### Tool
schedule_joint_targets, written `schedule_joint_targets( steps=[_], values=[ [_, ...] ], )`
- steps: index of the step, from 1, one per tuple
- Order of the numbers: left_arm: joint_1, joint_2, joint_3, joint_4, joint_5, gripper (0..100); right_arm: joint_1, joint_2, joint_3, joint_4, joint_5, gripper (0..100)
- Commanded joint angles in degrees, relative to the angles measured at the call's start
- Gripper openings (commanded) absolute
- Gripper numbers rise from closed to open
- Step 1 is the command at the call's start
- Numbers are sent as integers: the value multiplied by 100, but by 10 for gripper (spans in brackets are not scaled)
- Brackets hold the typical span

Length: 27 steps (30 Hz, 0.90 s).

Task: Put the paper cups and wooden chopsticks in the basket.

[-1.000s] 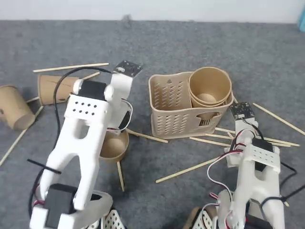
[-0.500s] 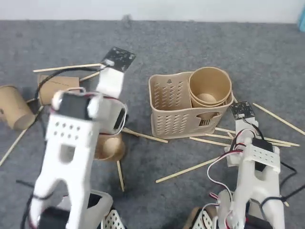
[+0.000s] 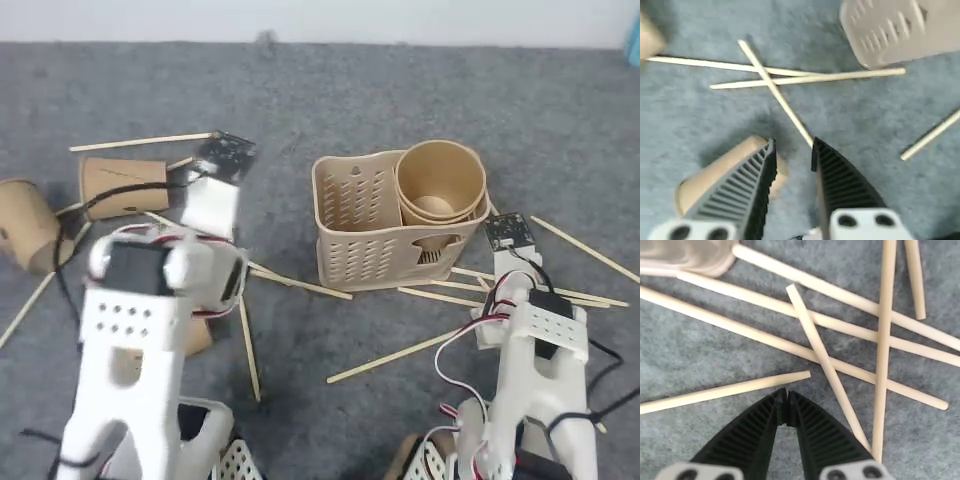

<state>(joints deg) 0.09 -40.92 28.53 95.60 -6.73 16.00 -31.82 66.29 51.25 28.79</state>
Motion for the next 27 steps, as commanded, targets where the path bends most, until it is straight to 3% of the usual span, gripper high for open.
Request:
schedule_joint_targets(
  steps=[1,9,18,23,25,27],
  values=[
    [-774,-774,-444,123,-79,108,-4,-189,-9,-40,88,8],
    [-3182,-1125,163,281,-809,108,-13,-189,-9,-40,88,8],
    [-4281,-615,1543,-1090,-774,108,-13,-189,-9,-31,88,8],
    [-5327,-615,1516,-1266,-290,62,-13,-189,0,-31,88,8],
    [-5609,-571,1552,-1257,-255,3,-13,-189,0,-31,97,8],
    [-5758,-571,1684,-1248,-273,12,-13,-189,0,-31,97,8]
  ],
)
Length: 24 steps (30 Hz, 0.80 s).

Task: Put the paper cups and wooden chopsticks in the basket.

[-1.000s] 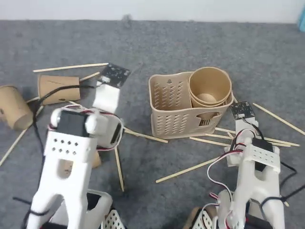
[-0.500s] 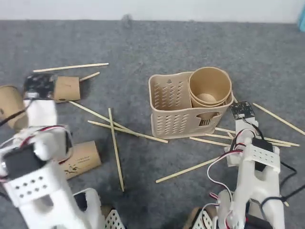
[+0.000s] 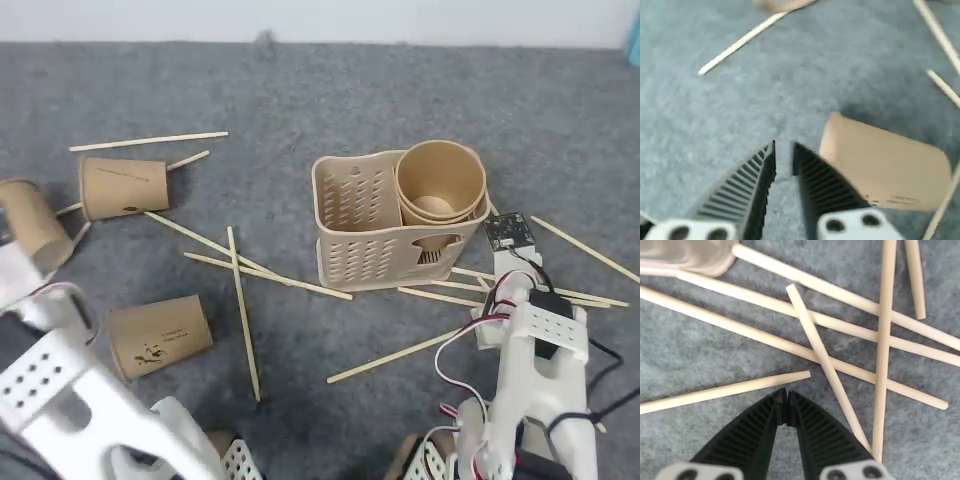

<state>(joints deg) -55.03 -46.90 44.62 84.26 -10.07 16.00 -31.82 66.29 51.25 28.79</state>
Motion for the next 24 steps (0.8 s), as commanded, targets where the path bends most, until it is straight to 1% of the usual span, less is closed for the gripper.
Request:
schedule_joint_targets(
  steps=[1,3,5,9,10,13,15,19,24],
  values=[
    [-264,26,180,-123,44,11,-13,-189,0,-31,97,8],
    [-193,26,435,-211,35,11,-13,-189,0,-31,97,8],
    [0,26,681,-466,35,11,-13,-189,0,-31,97,8],
    [800,26,1314,-862,97,11,-13,-198,0,-31,97,8],
    [1011,-9,1490,-1002,202,11,-4,-198,0,-31,97,8],
    [1635,-9,1842,-1503,879,11,4,-198,0,-22,97,8],
    [2013,-18,1930,-1758,1178,11,4,-198,0,-22,97,8],
    [2901,-26,1851,-1829,1705,11,4,-198,0,-22,97,8],
    [3965,-26,1367,-1802,2233,12,13,-198,0,-22,97,8]
  ],
)
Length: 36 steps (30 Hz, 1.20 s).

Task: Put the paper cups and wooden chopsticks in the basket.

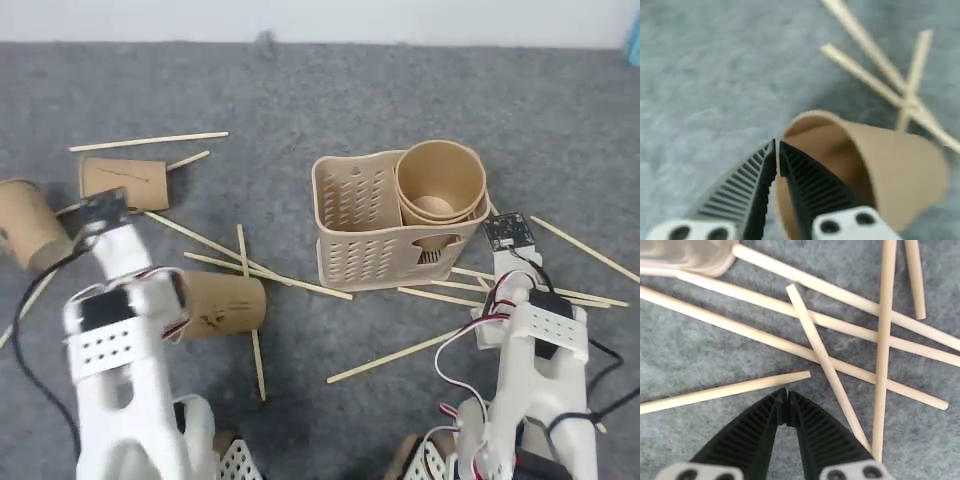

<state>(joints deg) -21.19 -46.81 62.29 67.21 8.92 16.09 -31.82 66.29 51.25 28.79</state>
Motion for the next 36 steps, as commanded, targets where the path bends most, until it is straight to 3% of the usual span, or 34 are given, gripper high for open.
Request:
schedule_joint_targets(
  steps=[1,10,15,18,25,36],
  values=[
    [774,-35,-497,-88,457,12,4,-198,0,-22,97,8],
    [2514,-26,-840,-246,686,12,4,-198,0,-22,97,8],
    [2831,18,-769,-624,659,13,4,-198,0,-22,97,8],
    [2848,18,-681,-642,651,28,4,-198,0,-22,97,8],
    [2743,-26,-22,-431,492,178,4,-198,0,-22,97,8],
    [1204,0,92,-457,-747,181,4,-198,0,-22,97,8]
  ],
)
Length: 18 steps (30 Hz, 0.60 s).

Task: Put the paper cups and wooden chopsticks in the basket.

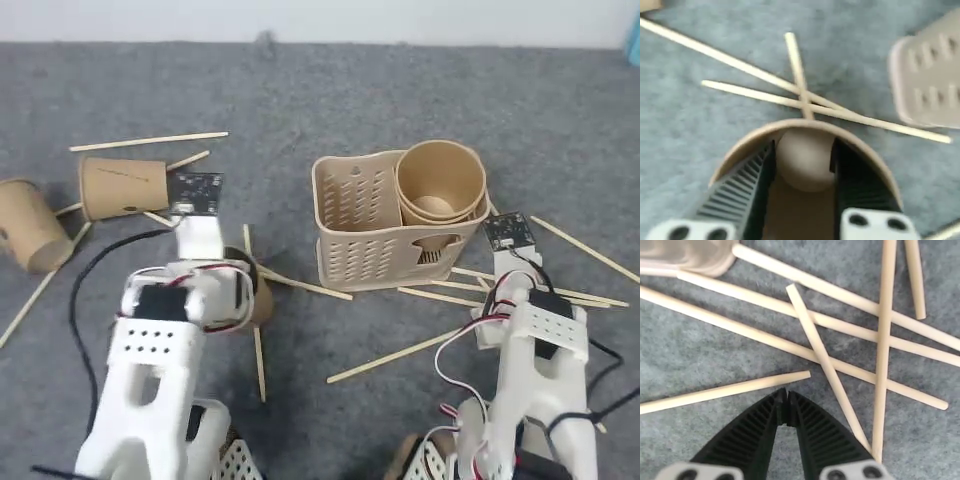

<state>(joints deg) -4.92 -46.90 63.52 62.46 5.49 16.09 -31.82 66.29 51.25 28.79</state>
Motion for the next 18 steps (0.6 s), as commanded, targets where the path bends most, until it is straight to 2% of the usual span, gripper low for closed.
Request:
schedule_joint_targets(
  steps=[1,9,14,18],
  values=[
    [-615,18,-31,18,-571,181,4,-198,0,-22,97,8],
    [-2066,-26,-40,-9,-1591,181,4,-198,0,-22,97,8],
    [-2629,-26,-127,-554,-1670,182,4,-198,0,-22,97,8],
    [-2664,-26,-884,149,-1644,183,-4,-198,0,-22,97,8]
  ],
)
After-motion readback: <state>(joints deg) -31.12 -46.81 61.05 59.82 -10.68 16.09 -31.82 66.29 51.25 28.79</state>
